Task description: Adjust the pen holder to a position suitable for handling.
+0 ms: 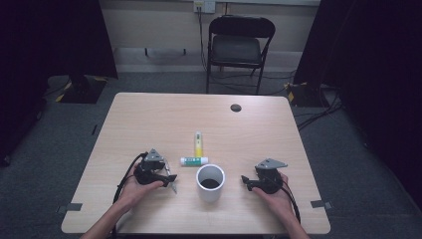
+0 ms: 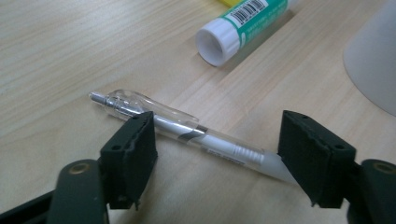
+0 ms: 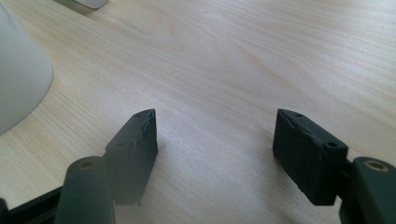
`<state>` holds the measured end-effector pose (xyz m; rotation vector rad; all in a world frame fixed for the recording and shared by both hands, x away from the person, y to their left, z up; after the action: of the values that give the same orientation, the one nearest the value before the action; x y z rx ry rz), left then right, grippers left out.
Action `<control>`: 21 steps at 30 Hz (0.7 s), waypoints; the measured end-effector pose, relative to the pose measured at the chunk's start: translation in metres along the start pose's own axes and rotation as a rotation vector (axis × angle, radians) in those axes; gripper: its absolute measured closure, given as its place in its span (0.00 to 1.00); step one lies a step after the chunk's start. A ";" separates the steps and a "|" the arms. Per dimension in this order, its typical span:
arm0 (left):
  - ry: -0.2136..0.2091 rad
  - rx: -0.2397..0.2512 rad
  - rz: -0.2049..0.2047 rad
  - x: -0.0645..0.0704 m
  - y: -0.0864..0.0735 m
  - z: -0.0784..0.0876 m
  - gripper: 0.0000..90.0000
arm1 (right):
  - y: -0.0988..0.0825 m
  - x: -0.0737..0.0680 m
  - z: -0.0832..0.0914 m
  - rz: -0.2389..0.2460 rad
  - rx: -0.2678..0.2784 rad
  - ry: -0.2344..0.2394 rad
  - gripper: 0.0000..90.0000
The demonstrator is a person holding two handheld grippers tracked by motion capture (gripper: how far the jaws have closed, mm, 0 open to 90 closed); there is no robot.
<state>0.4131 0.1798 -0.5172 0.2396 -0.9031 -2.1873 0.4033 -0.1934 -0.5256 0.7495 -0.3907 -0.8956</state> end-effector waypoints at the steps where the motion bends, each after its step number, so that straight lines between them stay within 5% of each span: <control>1: 0.011 -0.009 -0.013 -0.002 -0.001 0.003 0.32 | 0.000 0.000 0.000 0.000 0.000 0.002 0.34; 6: 0.005 0.016 0.026 -0.009 -0.009 0.006 0.34 | 0.000 0.000 0.000 -0.001 0.000 0.002 0.34; 13: 0.040 0.010 -0.001 -0.006 -0.006 0.002 0.34 | 0.000 0.000 0.000 -0.001 0.000 0.000 0.33; 21: 0.002 -0.005 0.008 -0.010 -0.009 0.009 0.43 | 0.000 0.000 0.000 0.000 0.000 0.000 0.34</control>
<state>0.4113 0.1955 -0.5175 0.2350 -0.8955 -2.1813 0.4033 -0.1934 -0.5256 0.7498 -0.3903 -0.8959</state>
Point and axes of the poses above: each handheld gripper's, and its own axes: z roughly backward along the jaws, y roughly out of its top, x roughly to its right, the point moved 4 cm from there along -z, roughly forward along the jaws, and after that the axes turned 2 degrees about -x, right-handed, at the moved point
